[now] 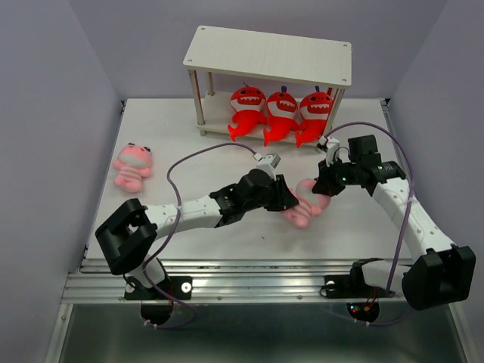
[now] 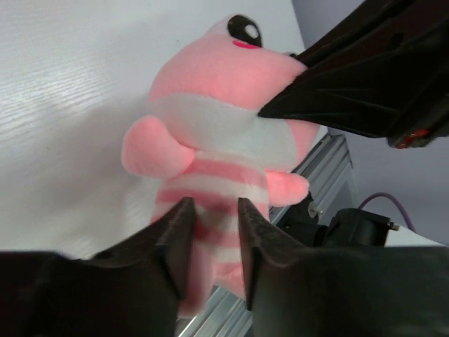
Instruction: Place and organize the stuffed toys onto the shelf
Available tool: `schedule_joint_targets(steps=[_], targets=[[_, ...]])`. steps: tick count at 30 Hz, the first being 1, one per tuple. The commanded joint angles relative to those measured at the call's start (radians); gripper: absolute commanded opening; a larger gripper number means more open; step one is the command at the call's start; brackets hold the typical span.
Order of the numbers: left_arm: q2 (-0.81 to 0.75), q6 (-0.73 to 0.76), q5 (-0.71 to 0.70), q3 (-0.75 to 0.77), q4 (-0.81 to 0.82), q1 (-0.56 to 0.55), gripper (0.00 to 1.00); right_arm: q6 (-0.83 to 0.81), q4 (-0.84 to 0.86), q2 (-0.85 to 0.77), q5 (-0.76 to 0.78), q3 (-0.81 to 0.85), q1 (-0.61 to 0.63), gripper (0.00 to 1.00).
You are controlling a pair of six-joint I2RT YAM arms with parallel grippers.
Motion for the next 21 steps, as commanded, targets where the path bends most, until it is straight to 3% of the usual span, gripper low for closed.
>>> schedule_joint_targets(steps=[1,3,5,6,8,9,15,21], targets=[[-0.161,0.088,0.032,-0.060,0.153,-0.001,0.51,-0.034,0.006,-0.044,-0.086,0.037,0.004,0.01],[-0.201,0.122,0.043,-0.086,0.153,-0.001,0.61,-0.036,0.006,-0.057,-0.095,0.050,0.004,0.01],[-0.266,0.156,0.043,-0.132,0.150,0.001,0.65,-0.034,0.006,-0.075,-0.101,0.058,0.004,0.01],[-0.291,0.173,0.040,-0.146,0.134,0.004,0.73,-0.033,0.007,-0.083,-0.104,0.064,0.004,0.01],[-0.357,0.191,0.037,-0.180,0.125,0.008,0.75,-0.034,0.006,-0.094,-0.117,0.070,0.004,0.01],[-0.380,0.197,0.039,-0.210,0.107,0.010,0.81,-0.033,0.007,-0.103,-0.129,0.073,0.004,0.01],[-0.521,0.172,0.088,-0.339,0.114,0.031,0.83,-0.031,0.009,-0.117,-0.160,0.113,0.004,0.01],[-0.592,0.081,0.117,-0.425,0.234,0.033,0.86,-0.011,0.012,-0.095,-0.247,0.162,0.004,0.01]])
